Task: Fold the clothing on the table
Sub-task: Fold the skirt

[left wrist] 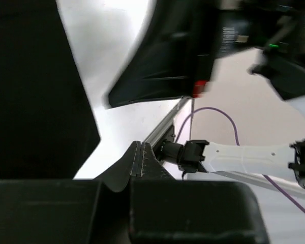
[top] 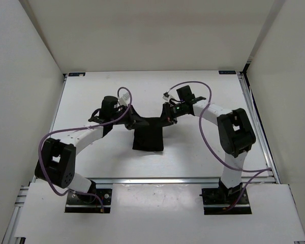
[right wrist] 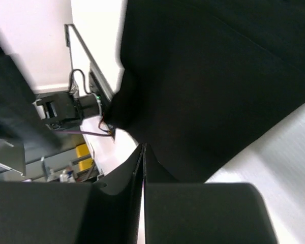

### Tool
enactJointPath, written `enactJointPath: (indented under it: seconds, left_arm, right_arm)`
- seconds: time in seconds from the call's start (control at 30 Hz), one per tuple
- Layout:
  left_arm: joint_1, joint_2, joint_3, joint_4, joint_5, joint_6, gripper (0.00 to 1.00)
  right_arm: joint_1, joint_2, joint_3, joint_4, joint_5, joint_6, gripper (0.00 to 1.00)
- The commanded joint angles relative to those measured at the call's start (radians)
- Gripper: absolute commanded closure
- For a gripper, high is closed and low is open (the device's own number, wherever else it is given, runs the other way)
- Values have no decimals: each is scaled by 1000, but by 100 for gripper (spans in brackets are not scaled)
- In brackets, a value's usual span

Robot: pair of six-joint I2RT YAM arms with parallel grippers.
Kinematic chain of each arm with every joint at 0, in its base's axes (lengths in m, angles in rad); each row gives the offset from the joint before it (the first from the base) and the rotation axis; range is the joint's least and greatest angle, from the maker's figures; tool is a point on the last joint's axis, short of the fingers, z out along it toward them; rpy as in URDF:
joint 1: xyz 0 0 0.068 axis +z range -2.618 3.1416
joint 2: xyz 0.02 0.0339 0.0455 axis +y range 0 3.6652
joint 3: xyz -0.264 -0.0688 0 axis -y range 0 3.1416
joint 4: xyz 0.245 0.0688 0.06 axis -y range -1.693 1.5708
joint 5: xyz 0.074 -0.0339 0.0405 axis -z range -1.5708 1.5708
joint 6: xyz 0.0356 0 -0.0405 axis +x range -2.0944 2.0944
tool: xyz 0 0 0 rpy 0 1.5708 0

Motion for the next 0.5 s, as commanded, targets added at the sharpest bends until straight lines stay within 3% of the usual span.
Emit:
enactJointPath:
  seconds: [0.0,0.13,0.27,0.47]
  left_arm:
    - [-18,16,-34,133,76,-69,100]
    - [-30,76,-135,170,97,-47,100]
    - [4,87,-285,159,33,3,100]
    - [45,52,-312,20,-24,112,100]
  right_arm:
    - [25,42,-7,-28,5,-17,97]
    - [43,68,-8,-17,-16,3,98]
    - [42,72,-11,-11,-36,13,98]
    - [49,69,2,-39,-39,5,98]
